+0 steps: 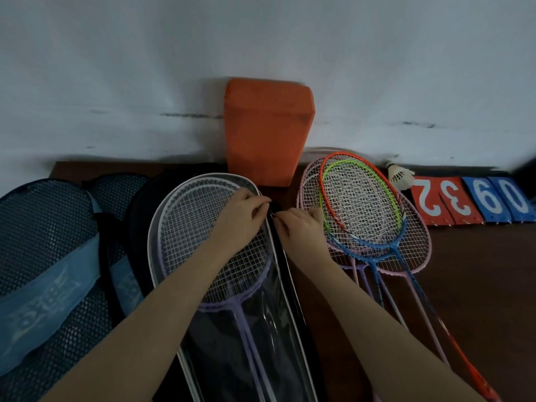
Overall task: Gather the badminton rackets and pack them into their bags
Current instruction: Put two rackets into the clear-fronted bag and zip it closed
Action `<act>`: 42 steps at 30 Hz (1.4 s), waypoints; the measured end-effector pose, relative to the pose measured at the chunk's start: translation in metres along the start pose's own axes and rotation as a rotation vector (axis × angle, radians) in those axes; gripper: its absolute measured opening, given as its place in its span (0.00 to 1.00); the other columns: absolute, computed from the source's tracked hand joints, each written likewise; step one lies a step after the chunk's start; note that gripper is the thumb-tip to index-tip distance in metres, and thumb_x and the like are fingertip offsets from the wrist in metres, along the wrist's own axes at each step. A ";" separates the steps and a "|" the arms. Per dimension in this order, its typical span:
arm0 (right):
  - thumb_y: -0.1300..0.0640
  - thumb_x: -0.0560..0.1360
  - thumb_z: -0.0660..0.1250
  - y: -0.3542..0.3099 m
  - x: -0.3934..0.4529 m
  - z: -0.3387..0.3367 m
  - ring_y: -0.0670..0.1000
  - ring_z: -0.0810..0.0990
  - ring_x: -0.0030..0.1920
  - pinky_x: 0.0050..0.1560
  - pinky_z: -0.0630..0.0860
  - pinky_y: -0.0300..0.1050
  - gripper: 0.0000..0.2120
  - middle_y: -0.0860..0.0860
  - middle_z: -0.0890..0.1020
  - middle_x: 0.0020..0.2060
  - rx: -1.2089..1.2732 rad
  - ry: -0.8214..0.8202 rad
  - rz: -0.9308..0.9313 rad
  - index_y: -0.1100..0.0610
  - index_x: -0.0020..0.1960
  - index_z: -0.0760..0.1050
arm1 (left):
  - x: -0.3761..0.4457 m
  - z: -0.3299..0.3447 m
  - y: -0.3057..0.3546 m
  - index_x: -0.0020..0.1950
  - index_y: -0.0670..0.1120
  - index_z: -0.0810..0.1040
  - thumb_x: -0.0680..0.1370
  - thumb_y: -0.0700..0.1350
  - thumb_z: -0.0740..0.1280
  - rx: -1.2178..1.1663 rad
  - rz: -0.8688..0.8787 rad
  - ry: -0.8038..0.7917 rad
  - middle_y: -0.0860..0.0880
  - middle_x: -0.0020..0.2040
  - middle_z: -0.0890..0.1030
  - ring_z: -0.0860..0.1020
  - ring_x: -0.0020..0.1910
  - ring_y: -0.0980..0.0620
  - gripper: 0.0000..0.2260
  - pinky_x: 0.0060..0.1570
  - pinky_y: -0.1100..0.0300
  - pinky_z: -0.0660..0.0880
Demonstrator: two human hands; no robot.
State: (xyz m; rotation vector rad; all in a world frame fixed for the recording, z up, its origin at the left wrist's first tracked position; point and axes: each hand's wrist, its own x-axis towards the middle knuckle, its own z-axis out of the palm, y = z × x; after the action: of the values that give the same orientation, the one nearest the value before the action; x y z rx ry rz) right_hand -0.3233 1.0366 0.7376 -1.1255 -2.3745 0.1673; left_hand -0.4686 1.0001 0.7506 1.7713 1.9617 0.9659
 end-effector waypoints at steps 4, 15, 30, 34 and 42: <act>0.56 0.74 0.58 0.009 -0.005 -0.005 0.53 0.78 0.33 0.42 0.61 0.47 0.14 0.50 0.81 0.33 0.058 -0.046 -0.051 0.58 0.42 0.81 | -0.001 -0.001 -0.017 0.63 0.45 0.76 0.80 0.46 0.61 0.154 0.150 -0.124 0.44 0.68 0.70 0.69 0.64 0.46 0.14 0.64 0.50 0.68; 0.55 0.74 0.59 0.020 -0.108 -0.022 0.48 0.78 0.35 0.41 0.68 0.44 0.11 0.46 0.81 0.34 0.019 -0.322 -0.003 0.53 0.40 0.79 | -0.013 0.028 -0.015 0.71 0.49 0.66 0.82 0.50 0.55 0.423 0.106 -0.236 0.47 0.75 0.61 0.56 0.74 0.47 0.18 0.71 0.47 0.52; 0.63 0.72 0.67 0.012 -0.123 -0.059 0.49 0.77 0.36 0.36 0.76 0.51 0.09 0.51 0.81 0.38 0.304 -0.175 0.088 0.60 0.50 0.81 | -0.074 0.038 0.018 0.51 0.55 0.78 0.77 0.53 0.55 0.486 0.422 -0.221 0.54 0.60 0.77 0.65 0.67 0.46 0.13 0.60 0.48 0.57; 0.61 0.72 0.66 0.016 -0.131 -0.068 0.42 0.74 0.37 0.37 0.76 0.47 0.09 0.49 0.81 0.39 0.280 -0.158 0.103 0.58 0.51 0.81 | -0.070 0.043 0.026 0.48 0.55 0.77 0.77 0.53 0.55 0.469 0.431 -0.182 0.53 0.60 0.76 0.66 0.68 0.45 0.12 0.62 0.48 0.56; 0.63 0.73 0.68 0.014 -0.121 -0.078 0.45 0.79 0.38 0.42 0.78 0.45 0.07 0.50 0.82 0.41 0.331 -0.050 0.235 0.59 0.50 0.80 | -0.064 0.037 0.047 0.48 0.50 0.79 0.77 0.49 0.58 0.272 0.468 -0.015 0.53 0.54 0.80 0.65 0.68 0.51 0.11 0.63 0.47 0.56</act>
State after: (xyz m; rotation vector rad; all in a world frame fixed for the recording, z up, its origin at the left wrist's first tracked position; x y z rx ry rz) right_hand -0.2109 0.9470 0.7536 -1.2410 -2.1463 0.6506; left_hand -0.3990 0.9481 0.7428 2.4555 1.7700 0.8385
